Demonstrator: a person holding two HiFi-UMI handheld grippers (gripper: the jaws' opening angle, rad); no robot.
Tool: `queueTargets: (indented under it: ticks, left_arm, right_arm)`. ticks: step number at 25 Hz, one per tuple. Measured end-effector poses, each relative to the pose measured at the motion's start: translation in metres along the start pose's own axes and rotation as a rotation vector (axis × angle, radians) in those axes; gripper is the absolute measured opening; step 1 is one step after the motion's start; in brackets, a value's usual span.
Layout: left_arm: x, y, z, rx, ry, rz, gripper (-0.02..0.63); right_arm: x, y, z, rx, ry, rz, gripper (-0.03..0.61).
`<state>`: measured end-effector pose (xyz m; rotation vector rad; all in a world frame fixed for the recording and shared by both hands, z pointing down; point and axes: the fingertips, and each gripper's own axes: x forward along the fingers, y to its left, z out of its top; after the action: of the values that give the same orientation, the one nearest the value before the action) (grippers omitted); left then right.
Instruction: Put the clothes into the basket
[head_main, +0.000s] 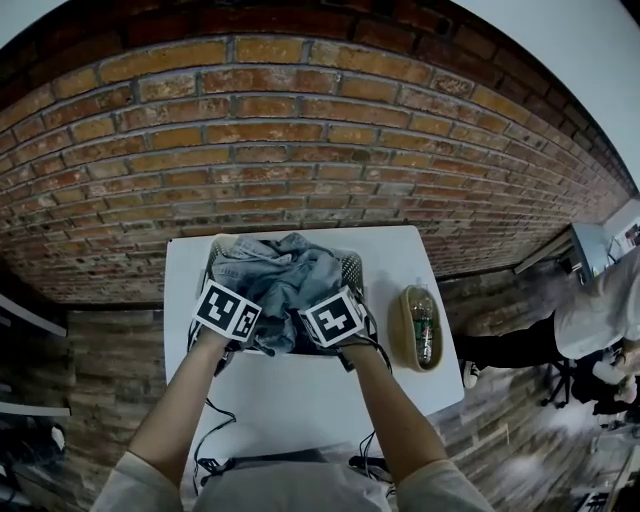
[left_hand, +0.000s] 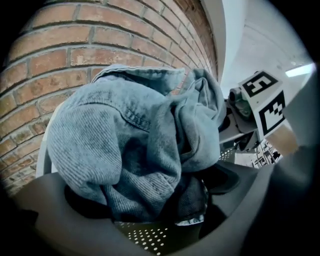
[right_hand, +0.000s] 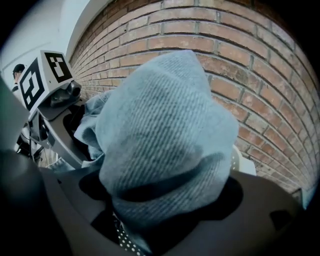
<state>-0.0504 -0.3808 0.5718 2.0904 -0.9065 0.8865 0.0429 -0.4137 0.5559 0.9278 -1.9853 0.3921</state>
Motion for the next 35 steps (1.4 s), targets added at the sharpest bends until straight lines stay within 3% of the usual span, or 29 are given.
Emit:
queueTargets:
  ticks: [6,11,15,19,23,27,30,32,35]
  left_arm:
    - [-0.030,-0.013,0.008,-0.042,-0.106,-0.048,0.558]
    - [-0.062,-0.012,0.004,0.028,-0.153,0.095,0.558]
    - [-0.089,-0.017,0.020,0.052,-0.312,0.186,0.558]
    - [-0.108,-0.028,0.033,0.081,-0.466,0.210,0.557]
    - [-0.119,-0.035,0.034,0.111,-0.538,0.217,0.553]
    - [-0.129,-0.041,0.036,0.109,-0.586,0.207,0.502]
    - [-0.137,-0.049,0.041,0.128,-0.627,0.205,0.396]
    - [-0.141,-0.055,0.044,0.152,-0.641,0.203,0.365]
    - [-0.148,-0.065,0.046,0.183,-0.673,0.206,0.294]
  right_arm:
    - [-0.044,-0.007,0.004,0.040,-0.097,-0.055,0.476]
    - [-0.081,-0.006,0.007,0.043,-0.179,-0.116,0.474]
    - [-0.093,0.009,0.019,0.083,-0.300,-0.086,0.474]
    - [-0.101,0.026,0.032,0.141,-0.429,-0.035,0.474]
    - [-0.110,0.039,0.038,0.187,-0.521,-0.022,0.472]
    - [-0.119,0.045,0.042,0.199,-0.580,-0.037,0.459]
    - [-0.127,0.048,0.046,0.190,-0.609,-0.057,0.423]
    - [-0.132,0.051,0.049,0.190,-0.623,-0.065,0.406]
    - [-0.143,0.056,0.055,0.172,-0.665,-0.085,0.319]
